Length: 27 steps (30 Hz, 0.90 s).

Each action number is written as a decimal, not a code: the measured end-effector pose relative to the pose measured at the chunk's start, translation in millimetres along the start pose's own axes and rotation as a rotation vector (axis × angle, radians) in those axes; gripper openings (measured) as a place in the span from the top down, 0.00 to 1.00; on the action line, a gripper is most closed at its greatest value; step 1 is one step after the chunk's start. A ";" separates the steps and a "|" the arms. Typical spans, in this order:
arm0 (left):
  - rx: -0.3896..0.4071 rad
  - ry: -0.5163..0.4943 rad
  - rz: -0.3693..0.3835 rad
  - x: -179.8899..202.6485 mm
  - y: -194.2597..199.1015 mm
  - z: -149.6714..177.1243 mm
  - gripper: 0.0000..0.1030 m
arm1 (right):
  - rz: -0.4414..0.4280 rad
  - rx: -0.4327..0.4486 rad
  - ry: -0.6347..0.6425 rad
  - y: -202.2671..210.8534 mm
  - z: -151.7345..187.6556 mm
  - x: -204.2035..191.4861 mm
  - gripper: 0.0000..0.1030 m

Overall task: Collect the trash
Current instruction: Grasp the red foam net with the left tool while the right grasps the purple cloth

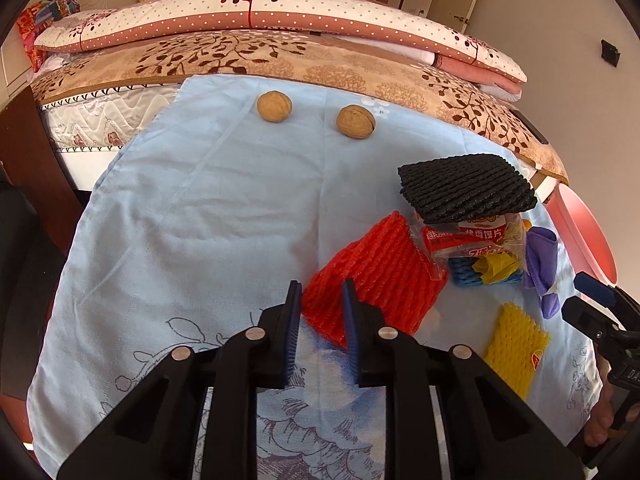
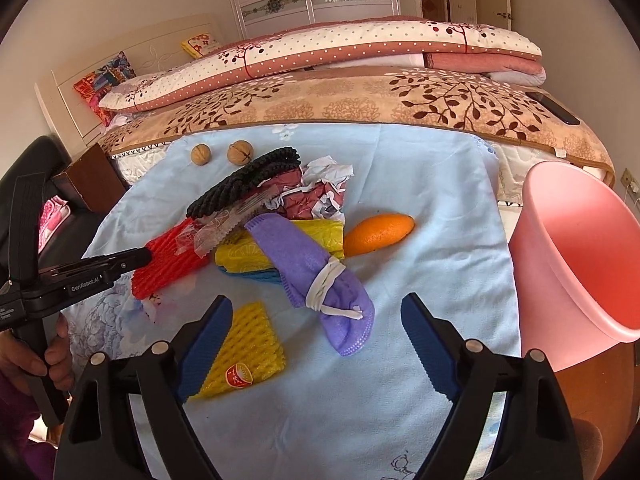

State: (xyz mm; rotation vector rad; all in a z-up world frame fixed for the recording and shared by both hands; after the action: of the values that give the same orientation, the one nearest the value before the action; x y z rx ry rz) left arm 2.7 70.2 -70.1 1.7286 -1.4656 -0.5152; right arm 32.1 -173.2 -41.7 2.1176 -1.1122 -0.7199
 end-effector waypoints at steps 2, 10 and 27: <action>0.002 0.008 0.012 -1.6 2.9 0.4 0.93 | 0.009 -0.016 0.003 -6.5 -2.0 0.7 0.20; 0.039 0.017 0.060 -5.3 24.1 4.9 0.94 | 0.007 -0.070 -0.019 -27.8 -7.7 7.1 0.33; 0.175 -0.032 0.114 7.5 81.4 -5.1 0.94 | -0.031 -0.047 -0.101 0.6 4.8 26.9 0.81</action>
State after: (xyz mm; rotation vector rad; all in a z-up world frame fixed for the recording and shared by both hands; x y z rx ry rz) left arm -42.8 63.5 -2.4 1.7650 -1.6628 -0.3648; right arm 41.7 -197.7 -49.1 2.0825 -1.1063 -0.8682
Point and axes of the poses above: each gripper's, at about its wrist camera, not at the fingertips, and y roughly against the way its jaws point, x to its right, z to its underside, the point moved 2 cm from there along -y, roughly the way its jaws point
